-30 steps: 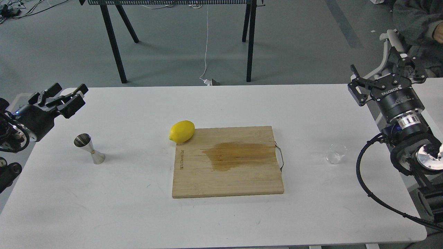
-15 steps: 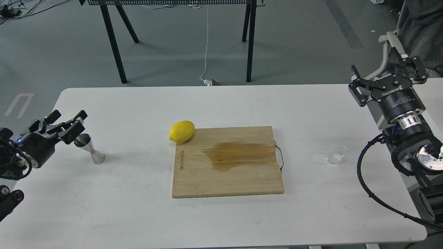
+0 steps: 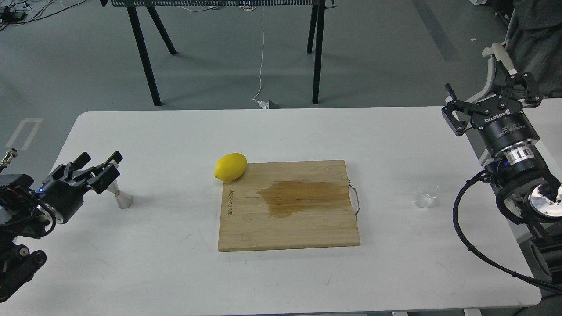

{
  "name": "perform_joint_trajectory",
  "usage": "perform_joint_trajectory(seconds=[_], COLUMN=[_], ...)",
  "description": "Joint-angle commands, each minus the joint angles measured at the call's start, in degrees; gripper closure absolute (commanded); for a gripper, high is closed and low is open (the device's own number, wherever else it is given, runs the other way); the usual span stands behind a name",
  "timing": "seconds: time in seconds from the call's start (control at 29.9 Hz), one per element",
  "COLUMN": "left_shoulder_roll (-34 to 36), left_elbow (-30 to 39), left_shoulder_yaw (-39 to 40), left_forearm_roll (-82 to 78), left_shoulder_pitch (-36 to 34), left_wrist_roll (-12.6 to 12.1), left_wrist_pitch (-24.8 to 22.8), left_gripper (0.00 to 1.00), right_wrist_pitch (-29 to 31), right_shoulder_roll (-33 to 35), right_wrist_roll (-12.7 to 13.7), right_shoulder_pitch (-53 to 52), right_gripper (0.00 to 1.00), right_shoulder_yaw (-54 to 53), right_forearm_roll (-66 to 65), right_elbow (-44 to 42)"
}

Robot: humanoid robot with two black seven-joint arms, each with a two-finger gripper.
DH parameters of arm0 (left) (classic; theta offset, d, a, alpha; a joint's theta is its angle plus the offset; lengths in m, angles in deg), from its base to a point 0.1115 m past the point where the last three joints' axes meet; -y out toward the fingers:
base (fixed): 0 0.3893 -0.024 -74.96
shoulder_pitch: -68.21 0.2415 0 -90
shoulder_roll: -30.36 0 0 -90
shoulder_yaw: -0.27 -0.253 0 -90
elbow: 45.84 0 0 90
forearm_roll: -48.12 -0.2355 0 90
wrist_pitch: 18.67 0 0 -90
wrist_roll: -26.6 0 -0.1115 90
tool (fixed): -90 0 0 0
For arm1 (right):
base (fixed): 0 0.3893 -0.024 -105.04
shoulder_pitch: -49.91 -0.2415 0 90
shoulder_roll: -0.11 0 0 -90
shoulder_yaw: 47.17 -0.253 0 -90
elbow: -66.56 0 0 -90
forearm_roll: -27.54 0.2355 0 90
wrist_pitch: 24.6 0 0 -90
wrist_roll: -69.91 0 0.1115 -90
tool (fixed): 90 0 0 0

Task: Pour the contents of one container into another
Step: 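Lower the left gripper around the metal jigger and close on it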

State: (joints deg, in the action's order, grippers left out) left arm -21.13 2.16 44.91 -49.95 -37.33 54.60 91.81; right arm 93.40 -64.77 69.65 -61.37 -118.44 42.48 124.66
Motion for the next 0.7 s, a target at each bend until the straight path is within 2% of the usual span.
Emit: perform_joint_trajectory(seconds=[0.0,0.67], left_shoulder_roll=[-0.63,-2.92], left_elbow=[-1.32,-4.49], left_shoulder_yaw=[0.01,-1.22], left_forearm_roll=[0.08,0.08], left_shoulder_pitch=[0.16,0.07], left_wrist_roll=[0.0,0.0], left_wrist_pitch=[0.0,0.0], left_gripper=[0.0,0.0], right_wrist_pitch=[0.0,0.0], right_shoulder_roll=[0.02,0.28], right_wrist_roll=[0.0,0.0], right_shoulder_pitch=[0.27,0.27], right_gripper=[0.01,0.01], right_shoulder_yaw=[0.0,0.0], right_forearm_roll=[0.0,0.0], right_elbow=[0.09,0.09])
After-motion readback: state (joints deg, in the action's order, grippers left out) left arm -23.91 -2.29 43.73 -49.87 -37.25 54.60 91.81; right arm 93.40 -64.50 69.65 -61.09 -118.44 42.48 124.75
